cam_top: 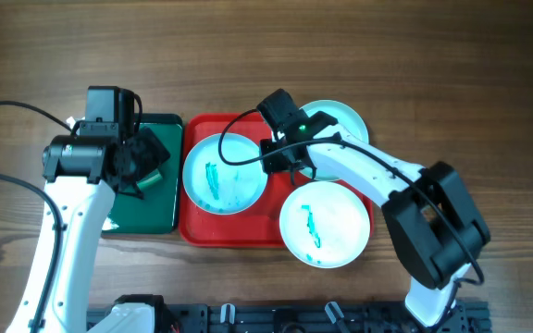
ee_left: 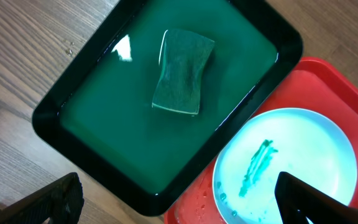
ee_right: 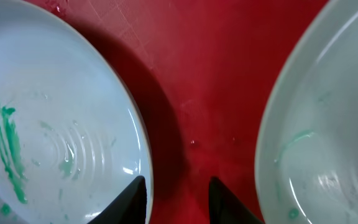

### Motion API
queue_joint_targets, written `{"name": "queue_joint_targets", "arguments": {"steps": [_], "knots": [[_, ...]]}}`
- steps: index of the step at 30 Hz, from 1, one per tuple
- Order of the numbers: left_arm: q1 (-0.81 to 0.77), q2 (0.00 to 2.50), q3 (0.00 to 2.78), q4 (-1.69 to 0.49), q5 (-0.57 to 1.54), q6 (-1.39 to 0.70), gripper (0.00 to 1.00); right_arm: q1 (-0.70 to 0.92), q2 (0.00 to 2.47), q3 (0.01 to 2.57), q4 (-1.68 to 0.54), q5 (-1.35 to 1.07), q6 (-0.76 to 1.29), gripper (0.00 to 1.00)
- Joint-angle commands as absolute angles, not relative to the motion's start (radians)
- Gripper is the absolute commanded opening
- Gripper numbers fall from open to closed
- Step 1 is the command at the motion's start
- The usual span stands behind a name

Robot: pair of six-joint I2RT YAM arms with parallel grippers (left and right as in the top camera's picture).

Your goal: Clean dirty plates on tray and stack at the side

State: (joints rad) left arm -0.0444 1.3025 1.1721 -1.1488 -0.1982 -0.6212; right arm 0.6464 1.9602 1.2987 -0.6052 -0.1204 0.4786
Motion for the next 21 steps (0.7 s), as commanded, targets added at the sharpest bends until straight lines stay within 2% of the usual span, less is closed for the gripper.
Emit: {"name": "queue_joint_targets", "arguments": {"steps": [1, 4, 6, 7, 9, 15, 16, 17, 21], "knots": [[-0.048, 1.319, 1.192, -1.149, -0.219, -0.645, 0.96, 0.649, 2.012, 1.314, -0.585, -0.13, 0.485, 0.33], [-0.047, 1.319, 1.192, -1.148, -0.223, -0.645, 0.96, 0.658, 2.03, 1.314, -0.542, -0.13, 0.486, 0.33], [-0.047, 1.319, 1.192, -1.148, -0.223, -0.645, 0.97, 0.667, 2.041, 1.314, -0.534, -0.13, 0.492, 0.28], [-0.047, 1.319, 1.192, -1.148, -0.223, -0.645, 0.96, 0.677, 2.05, 1.314, -0.527, -0.13, 0.5, 0.18], [-0.045, 1.322, 1.191, -1.155, -0.234, -0.68, 0.91, 0.688, 2.056, 1.314, -0.524, -0.125, 0.5, 0.04], [0.045, 1.427, 1.148, -1.084, -0.24, -0.694, 0.78, 0.688, 2.056, 1.314, -0.52, -0.126, 0.5, 0.04], [0.051, 1.456, 1.142, -1.055, -0.239, -0.694, 0.77, 0.688, 2.056, 1.314, -0.517, -0.126, 0.5, 0.04], [0.051, 1.506, 1.142, -1.025, -0.236, -0.694, 0.71, 0.688, 2.056, 1.314, -0.514, -0.127, 0.5, 0.05], [0.051, 1.669, 1.142, -0.951, -0.233, -0.697, 0.64, 0.688, 2.056, 1.314, -0.506, -0.136, 0.5, 0.04]]}}
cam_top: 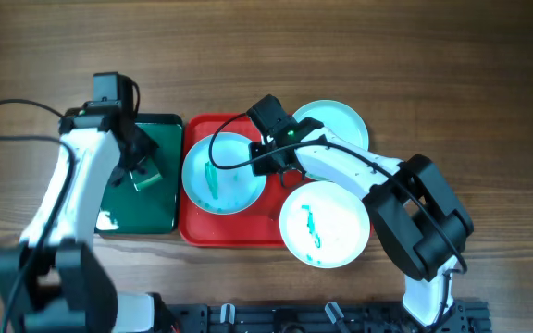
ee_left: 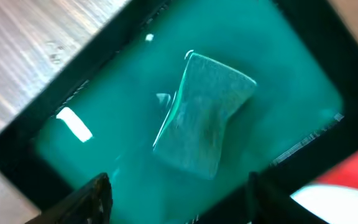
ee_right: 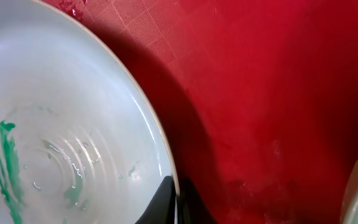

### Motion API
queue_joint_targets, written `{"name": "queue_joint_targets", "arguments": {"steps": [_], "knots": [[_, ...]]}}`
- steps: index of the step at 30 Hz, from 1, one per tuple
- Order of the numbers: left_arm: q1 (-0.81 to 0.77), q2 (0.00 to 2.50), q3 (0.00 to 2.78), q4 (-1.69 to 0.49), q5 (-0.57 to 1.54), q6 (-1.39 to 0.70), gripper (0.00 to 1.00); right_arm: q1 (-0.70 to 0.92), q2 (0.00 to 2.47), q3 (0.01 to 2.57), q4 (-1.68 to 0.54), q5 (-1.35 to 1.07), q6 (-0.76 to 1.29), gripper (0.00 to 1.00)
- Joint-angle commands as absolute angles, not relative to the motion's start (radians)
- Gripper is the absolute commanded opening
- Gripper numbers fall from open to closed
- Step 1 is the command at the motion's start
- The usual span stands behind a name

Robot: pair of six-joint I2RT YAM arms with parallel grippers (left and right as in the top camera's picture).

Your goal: Clean dirty plates on tray and stack at the side

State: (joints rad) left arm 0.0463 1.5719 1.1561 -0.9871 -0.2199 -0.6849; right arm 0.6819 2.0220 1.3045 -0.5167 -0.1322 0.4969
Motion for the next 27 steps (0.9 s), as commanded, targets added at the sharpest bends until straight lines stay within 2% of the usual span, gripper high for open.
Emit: {"name": "queue_joint_targets", "arguments": {"steps": [1, 3, 7, 15, 20, 24, 27], "knots": [[0.051, 1.72, 1.142, -0.92, -0.233, -0.697, 0.61, 0.688, 2.056, 1.314, -0.501, -0.138, 0.5, 0.04], [0.051, 1.774, 1.142, -0.869, -0.224, -0.687, 0.55, 0.688, 2.056, 1.314, -0.5, -0.138, 0.5, 0.04], [0.05, 1.847, 1.142, -0.765, -0.165, -0.586, 0.35, 0.688, 2.056, 1.314, -0.49, -0.156, 0.498, 0.04], [0.05, 1.849, 1.111, -0.776, -0.166, -0.553, 0.29, 0.688, 2.056, 1.314, -0.49, -0.156, 0.498, 0.04], [0.05, 1.849, 1.071, -0.755, -0.165, -0.554, 0.04, 0.688, 2.056, 1.314, -0.491, -0.157, 0.497, 0.04], [0.05, 1.841, 1.077, -0.762, -0.163, -0.553, 0.04, 0.688, 2.055, 1.314, -0.49, -0.157, 0.498, 0.05], [0.05, 1.763, 1.177, -0.862, -0.124, -0.492, 0.04, 0.687, 2.055, 1.314, -0.483, -0.157, 0.497, 0.04]]}}
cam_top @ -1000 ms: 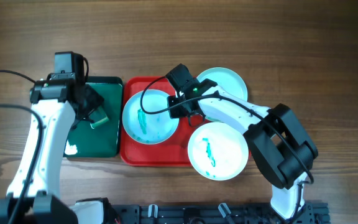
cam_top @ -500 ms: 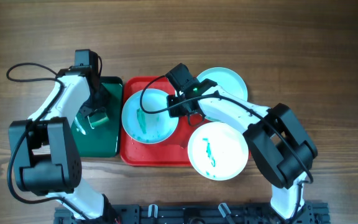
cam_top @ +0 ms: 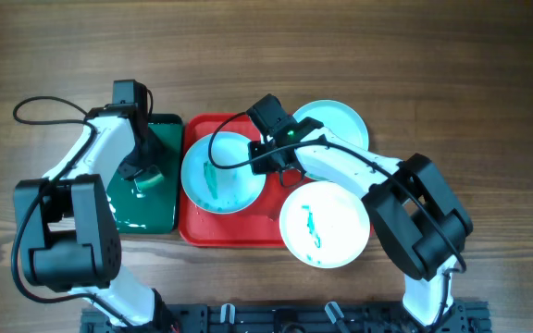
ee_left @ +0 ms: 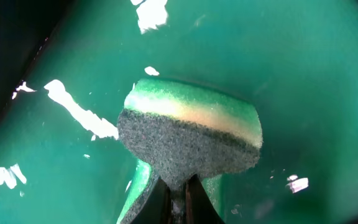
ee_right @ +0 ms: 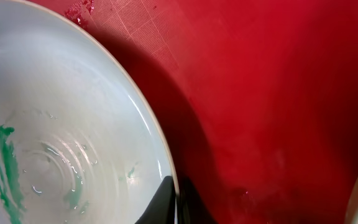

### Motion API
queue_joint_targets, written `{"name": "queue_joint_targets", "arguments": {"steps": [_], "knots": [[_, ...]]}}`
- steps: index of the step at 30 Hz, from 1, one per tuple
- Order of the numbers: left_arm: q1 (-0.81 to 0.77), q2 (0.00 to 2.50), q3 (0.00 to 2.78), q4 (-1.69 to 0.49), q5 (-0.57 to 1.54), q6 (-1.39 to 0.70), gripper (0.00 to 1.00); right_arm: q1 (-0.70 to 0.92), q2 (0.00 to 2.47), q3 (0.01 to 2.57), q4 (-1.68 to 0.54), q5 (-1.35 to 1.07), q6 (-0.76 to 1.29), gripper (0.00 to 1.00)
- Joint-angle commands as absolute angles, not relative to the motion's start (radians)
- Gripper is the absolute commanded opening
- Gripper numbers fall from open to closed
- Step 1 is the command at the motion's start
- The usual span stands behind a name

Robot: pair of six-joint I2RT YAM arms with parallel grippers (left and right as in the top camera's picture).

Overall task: Clean dirty plates on tray and stack at the side
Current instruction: 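Scrub the left plate with the sponge while the right gripper holds it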

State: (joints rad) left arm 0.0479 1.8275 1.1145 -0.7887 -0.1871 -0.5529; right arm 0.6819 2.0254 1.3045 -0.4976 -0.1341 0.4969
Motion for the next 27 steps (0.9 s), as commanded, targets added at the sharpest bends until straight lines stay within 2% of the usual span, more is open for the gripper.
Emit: {"name": "queue_joint_targets", "arguments": {"steps": [1, 3, 5, 9, 12, 16, 24, 27], "knots": [[0.05, 1.739, 1.199, -0.885, -0.12, -0.474, 0.04, 0.687, 2.055, 1.314, -0.483, -0.157, 0.497, 0.04], [0.05, 1.665, 1.251, -0.942, -0.106, -0.417, 0.04, 0.687, 2.055, 1.314, -0.483, -0.157, 0.496, 0.05], [0.05, 1.592, 1.259, -0.945, 0.017, -0.313, 0.04, 0.686, 2.051, 1.315, -0.485, -0.157, 0.496, 0.04], [0.05, 1.531, 1.259, -0.976, 0.225, -0.254, 0.04, 0.666, 2.003, 1.315, -0.543, -0.105, 0.536, 0.04], [0.031, 1.534, 1.258, -0.996, 0.227, -0.267, 0.04, 0.666, 1.972, 1.315, -0.616, 0.033, 0.616, 0.04], [-0.031, 1.536, 1.237, -0.962, 0.218, -0.286, 0.04, 0.665, 1.973, 1.314, -0.632, 0.036, 0.629, 0.04], [-0.192, 1.585, 1.084, -0.743, 0.112, -0.295, 0.04, 0.622, 1.973, 1.314, -0.611, -0.183, 0.473, 0.04], [-0.243, 1.65, 1.047, -0.675, 0.084, -0.271, 0.04, 0.622, 1.973, 1.314, -0.61, -0.184, 0.47, 0.04]]}}
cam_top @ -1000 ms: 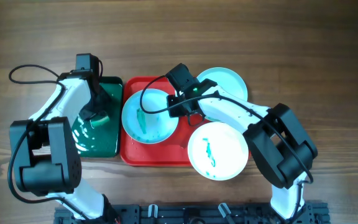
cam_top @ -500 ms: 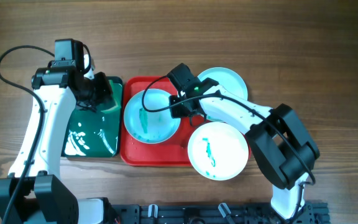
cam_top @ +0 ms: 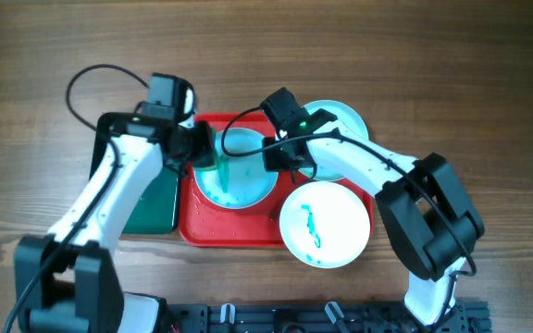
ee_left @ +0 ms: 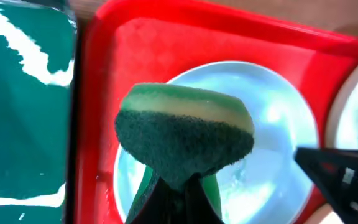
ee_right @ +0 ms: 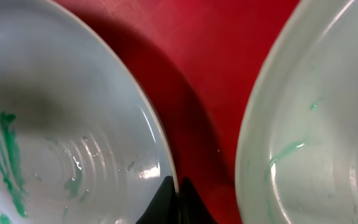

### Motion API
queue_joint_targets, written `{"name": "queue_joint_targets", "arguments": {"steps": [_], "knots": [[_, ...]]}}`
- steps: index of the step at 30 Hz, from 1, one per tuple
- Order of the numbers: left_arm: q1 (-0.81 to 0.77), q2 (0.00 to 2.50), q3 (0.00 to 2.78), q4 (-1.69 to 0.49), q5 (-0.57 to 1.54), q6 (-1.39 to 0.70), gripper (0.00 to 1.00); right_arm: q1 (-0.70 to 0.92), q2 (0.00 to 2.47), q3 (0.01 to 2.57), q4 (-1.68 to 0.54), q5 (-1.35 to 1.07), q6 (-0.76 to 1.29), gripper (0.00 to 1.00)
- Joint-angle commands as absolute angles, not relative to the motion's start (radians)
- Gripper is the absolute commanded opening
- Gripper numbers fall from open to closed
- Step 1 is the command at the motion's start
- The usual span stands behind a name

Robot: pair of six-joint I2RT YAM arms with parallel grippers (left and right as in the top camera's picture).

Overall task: Clean dirty plates on tray and stack at the side
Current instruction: 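Scrub the left plate with the sponge while the right gripper holds it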

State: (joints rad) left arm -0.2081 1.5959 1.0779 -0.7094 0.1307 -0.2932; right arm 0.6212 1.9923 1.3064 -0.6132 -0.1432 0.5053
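A green-and-yellow sponge [ee_left: 185, 134] is pinched in my left gripper [ee_left: 178, 194], which hangs over the left plate [cam_top: 239, 176] on the red tray [cam_top: 202, 222]. This white plate carries a green smear [ee_right: 5, 143]. My right gripper [ee_right: 174, 190] is shut on that plate's right rim, one finger inside and one outside. A second smeared plate [cam_top: 340, 125] lies at the tray's far right corner. A third one [cam_top: 325, 224] with green streaks overlaps the tray's near right edge.
The dark green water tray [cam_top: 151, 199] sits left of the red tray, partly under my left arm. Brown wooden table [cam_top: 489, 83] surrounds both trays. A black cable [cam_top: 109, 74] loops behind the left arm.
My left gripper has gone from the green water tray to above the left plate, with the sponge still in it. The right gripper keeps its hold on the plate rim.
First my left gripper hung open above the sponge in the green tray and the right stood open by the plate rim. Then the right shut on the rim. Then the left was shut on the sponge in the water, and now holds it over the plate.
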Motion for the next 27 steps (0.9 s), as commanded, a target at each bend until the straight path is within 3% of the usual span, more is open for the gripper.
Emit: {"name": "queue_joint_targets", "arguments": {"steps": [1, 8, 12, 17, 18, 23, 27], "knots": [[-0.258, 1.675, 1.047, -0.667, 0.084, -0.265, 0.04, 0.622, 1.973, 1.314, -0.61, -0.184, 0.471, 0.04], [-0.318, 1.822, 1.047, -0.681, 0.009, -0.269, 0.04, 0.622, 1.973, 1.313, -0.605, -0.184, 0.47, 0.04], [-0.329, 1.827, 1.047, -0.775, 0.422, -0.084, 0.04, 0.612, 1.973, 1.269, -0.535, -0.288, 0.455, 0.04], [-0.332, 1.827, 1.047, -0.771, 0.464, -0.12, 0.04, 0.552, 1.973, 1.199, -0.464, -0.43, 0.455, 0.04], [-0.329, 1.827, 1.047, -0.758, 0.442, -0.126, 0.04, 0.551, 1.973, 1.198, -0.463, -0.43, 0.455, 0.04], [-0.318, 1.826, 1.054, -0.673, -0.2, -0.503, 0.04, 0.551, 1.973, 1.198, -0.459, -0.428, 0.455, 0.04], [-0.322, 1.826, 1.097, -0.661, -0.29, -0.518, 0.04, 0.551, 1.973, 1.198, -0.458, -0.426, 0.455, 0.04]]}}
